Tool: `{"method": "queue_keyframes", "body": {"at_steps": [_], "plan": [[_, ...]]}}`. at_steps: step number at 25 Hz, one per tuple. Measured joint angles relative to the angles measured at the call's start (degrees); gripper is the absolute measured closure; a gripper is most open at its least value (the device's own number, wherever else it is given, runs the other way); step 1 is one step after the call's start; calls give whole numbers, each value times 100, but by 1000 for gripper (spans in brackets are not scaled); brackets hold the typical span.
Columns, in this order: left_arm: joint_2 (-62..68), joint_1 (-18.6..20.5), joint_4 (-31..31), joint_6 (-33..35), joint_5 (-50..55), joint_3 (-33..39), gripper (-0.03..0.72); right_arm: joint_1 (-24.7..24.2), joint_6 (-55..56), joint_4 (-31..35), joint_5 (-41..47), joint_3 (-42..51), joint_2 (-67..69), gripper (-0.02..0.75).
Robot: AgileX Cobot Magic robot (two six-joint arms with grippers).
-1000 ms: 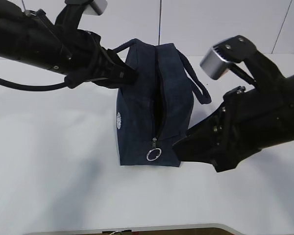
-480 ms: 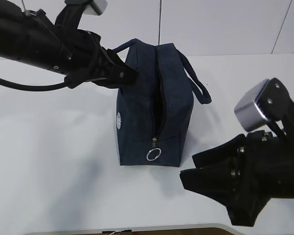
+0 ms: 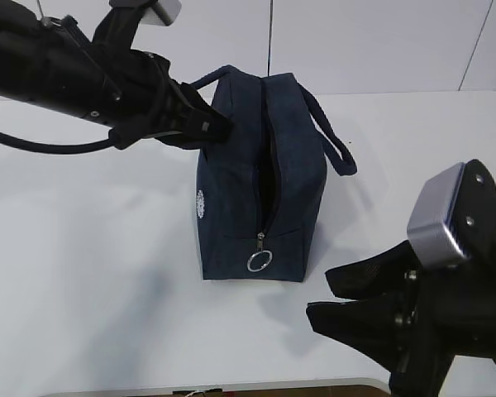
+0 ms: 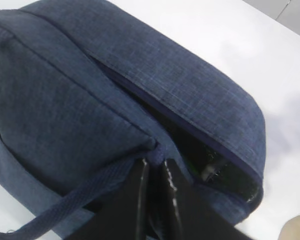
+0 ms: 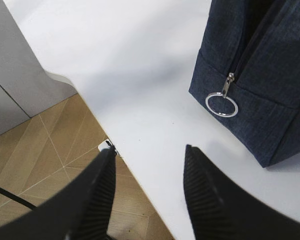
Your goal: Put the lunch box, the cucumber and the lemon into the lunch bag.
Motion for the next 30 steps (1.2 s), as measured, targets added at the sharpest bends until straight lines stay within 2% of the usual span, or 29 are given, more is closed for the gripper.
{"method": "queue_keyframes", "body": {"at_steps": [6, 15, 30], "plan": [[0, 0, 0, 0, 0, 0, 687, 0, -228, 26, -13, 0, 136, 370], [0, 0, 0, 0, 13, 0, 687, 0, -2033, 61, -113, -235, 905, 370], [0, 0, -22, 0, 55, 0, 687, 0, -2236, 65, 3, -1280, 2422, 370]]}}
